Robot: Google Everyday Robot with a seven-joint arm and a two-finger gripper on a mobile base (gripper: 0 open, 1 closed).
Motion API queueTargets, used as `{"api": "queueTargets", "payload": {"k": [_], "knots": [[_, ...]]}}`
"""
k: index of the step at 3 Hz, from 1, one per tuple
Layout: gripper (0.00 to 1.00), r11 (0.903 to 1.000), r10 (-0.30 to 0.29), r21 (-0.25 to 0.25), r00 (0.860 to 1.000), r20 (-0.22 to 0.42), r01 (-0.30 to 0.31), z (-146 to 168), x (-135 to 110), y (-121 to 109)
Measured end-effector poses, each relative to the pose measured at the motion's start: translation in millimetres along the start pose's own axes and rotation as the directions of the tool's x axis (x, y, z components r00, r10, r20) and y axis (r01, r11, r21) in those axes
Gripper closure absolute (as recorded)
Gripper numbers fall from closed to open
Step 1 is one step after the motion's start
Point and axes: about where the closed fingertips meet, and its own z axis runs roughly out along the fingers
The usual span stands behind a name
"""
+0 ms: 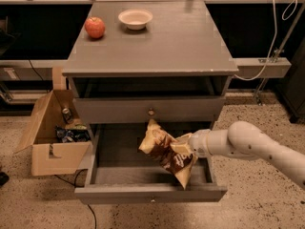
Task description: Pick brown chip bag from middle drawer and place on counter
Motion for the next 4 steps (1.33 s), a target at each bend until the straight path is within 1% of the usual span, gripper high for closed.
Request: {"api": "queueTargets", "payload": {"k": [1, 2, 3, 4], "knots": [[1.0, 0.9873, -0.158, 0.01, 0.975, 0.156, 0.159, -69.7, -64.0, 25.6], [1.0, 0.9751, -0.221, 0.057, 0.959, 0.177, 0.214, -96.3, -59.7, 26.9], [1.0, 0.9751, -0.221, 0.057, 0.959, 0.177, 0.214, -96.3, -59.7, 26.9], [1.0, 0.9499, -0.309, 0.101, 0.937, 0.163, 0.296, -114.6, -101.0, 23.6]]}}
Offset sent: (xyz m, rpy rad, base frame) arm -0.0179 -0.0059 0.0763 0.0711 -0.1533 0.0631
